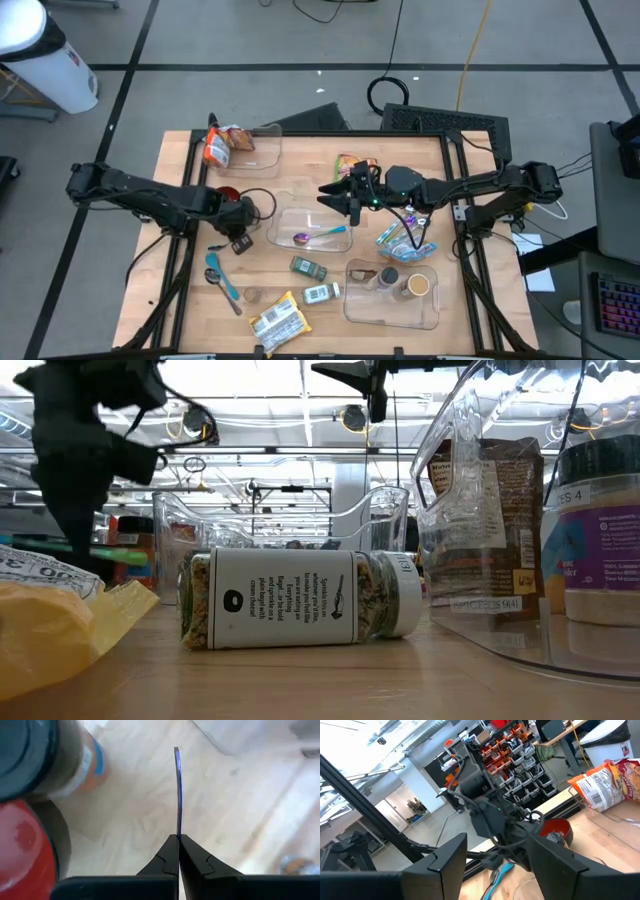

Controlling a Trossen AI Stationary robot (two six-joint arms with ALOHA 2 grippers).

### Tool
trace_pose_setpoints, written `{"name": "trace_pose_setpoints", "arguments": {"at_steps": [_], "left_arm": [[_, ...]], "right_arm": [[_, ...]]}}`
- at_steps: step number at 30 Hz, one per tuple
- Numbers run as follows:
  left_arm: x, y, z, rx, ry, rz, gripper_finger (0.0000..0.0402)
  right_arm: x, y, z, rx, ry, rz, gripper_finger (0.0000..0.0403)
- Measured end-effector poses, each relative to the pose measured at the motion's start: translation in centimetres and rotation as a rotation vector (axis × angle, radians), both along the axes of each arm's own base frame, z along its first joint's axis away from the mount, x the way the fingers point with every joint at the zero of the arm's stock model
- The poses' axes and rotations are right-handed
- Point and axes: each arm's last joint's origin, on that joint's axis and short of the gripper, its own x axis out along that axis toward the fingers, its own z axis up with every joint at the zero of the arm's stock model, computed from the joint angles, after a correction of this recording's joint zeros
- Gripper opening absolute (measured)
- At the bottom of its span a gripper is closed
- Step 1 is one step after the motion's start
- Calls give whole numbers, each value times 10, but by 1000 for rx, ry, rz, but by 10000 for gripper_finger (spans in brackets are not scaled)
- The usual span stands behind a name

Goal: Pick & Place Food Item
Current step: Put the left blue spoon into the middle transparent bin

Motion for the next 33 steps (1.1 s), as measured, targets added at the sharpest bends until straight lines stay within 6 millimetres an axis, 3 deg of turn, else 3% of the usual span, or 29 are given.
{"name": "trace_pose_setpoints", "arguments": {"at_steps": [12,20,27,33], "left_arm": [[7,-3,88,35,-53,-141,0],[25,11,148,122,-208,-197,0],[67,29,158,131,-211,-274,0],[119,34,152,115,-189,-367,0]], "right_arm": [[0,0,0,-19,1,2,196],[-7,-5,7,-69,-11,11,196],[-26,-21,23,-91,3,5,196],[-53,-26,33,-129,99,-28,196]]}}
